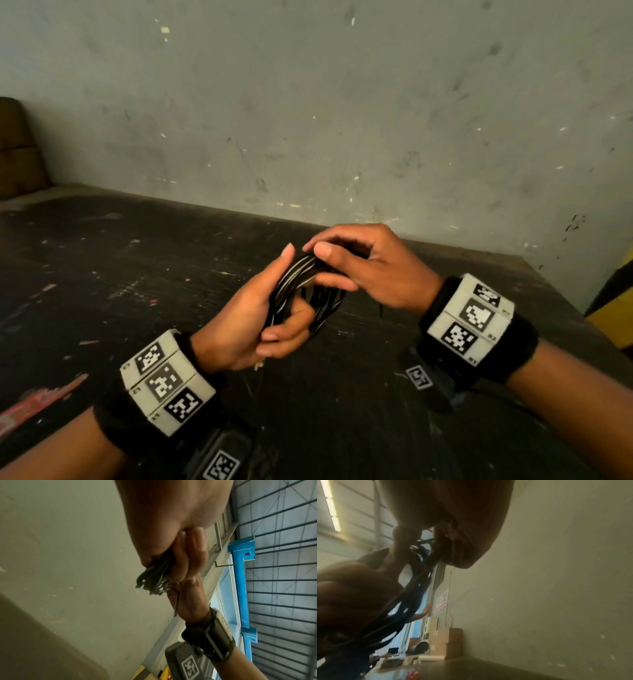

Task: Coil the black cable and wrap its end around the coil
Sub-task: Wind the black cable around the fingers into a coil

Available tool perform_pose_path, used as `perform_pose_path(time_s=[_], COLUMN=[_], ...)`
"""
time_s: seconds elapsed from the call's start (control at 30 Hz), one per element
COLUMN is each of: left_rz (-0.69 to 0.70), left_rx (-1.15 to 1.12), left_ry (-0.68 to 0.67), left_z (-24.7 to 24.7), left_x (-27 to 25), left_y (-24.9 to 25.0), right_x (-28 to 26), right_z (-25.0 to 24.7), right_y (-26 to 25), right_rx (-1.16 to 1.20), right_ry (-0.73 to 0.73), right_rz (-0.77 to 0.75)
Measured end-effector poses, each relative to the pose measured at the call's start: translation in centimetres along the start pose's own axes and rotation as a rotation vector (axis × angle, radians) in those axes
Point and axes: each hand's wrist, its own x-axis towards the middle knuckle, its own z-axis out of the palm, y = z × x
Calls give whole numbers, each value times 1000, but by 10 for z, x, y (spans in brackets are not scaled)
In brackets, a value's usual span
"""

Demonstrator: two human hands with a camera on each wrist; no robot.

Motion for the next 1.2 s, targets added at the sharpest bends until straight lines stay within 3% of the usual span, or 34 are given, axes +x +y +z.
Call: perform_pose_path(time_s=[0.2, 0.3, 0.4, 0.63, 0.83, 1.2], left_rz=[54, 67, 101, 195, 285, 329], left_rx=[-204, -314, -397, -498, -504, -492], left_ry=[99, 105, 96, 94, 215, 449], left_z=[0, 0, -5, -12, -6, -5], left_x=[2, -1, -3, -3, 2, -5], left_y=[3, 2, 3, 2, 3, -5], right_x=[-1, 1, 3, 3, 10, 15], right_z=[40, 54, 58, 75, 91, 99], right_y=[21, 27, 30, 19, 16, 17], right_rx=[-53, -26, 44, 410, 202, 299], right_ry=[354, 455, 442, 418, 549, 532], right_rz=[-31, -34, -11, 218, 128, 197])
